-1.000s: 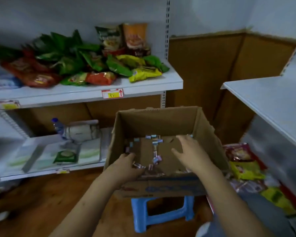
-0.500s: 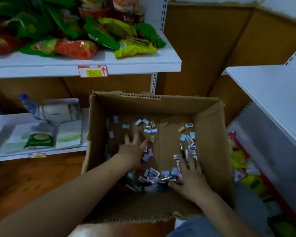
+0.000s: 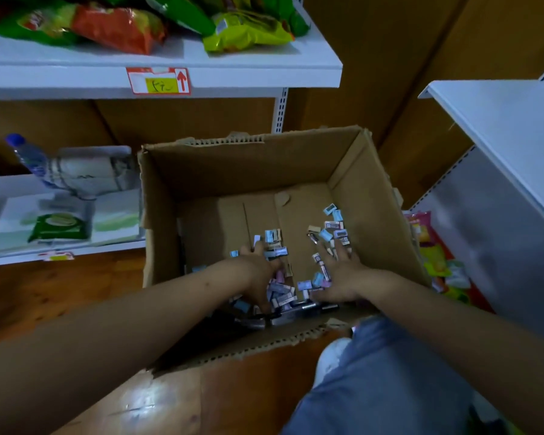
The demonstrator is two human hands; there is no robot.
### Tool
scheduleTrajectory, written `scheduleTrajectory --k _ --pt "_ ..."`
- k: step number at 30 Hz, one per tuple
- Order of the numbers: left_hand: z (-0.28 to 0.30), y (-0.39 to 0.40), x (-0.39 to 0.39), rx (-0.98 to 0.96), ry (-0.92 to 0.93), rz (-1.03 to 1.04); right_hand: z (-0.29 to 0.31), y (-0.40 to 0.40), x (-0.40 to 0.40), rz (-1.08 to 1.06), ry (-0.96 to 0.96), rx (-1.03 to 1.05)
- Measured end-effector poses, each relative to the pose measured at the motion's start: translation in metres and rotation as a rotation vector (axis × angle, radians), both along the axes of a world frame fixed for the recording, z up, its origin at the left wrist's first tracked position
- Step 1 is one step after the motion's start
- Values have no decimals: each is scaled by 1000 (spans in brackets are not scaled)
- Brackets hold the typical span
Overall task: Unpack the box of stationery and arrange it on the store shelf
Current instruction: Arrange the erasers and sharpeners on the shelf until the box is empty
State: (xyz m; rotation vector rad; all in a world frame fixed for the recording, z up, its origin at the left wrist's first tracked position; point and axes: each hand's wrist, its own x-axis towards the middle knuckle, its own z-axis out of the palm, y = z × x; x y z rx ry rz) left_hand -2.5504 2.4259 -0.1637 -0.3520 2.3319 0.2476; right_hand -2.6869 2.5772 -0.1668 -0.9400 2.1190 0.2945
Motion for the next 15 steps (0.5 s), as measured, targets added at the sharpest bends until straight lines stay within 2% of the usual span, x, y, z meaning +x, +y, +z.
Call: scheduleTrajectory --k 3,7,10,13,15 --pt "5 -8 -9 40 3 19 3 -5 4 86 -13 -5" --pt "4 -22 -19 123 21 5 0 -4 17 172 -192 -84" --pt "5 -33 -25 202 60 118 -1 -7 17 224 -225 -80" --pt "2 -42 -30 113 271 214 6 -20 8 321 -74 -200" --pt "-4 -45 -30 16 303 210 7 -34 4 355 70 -320"
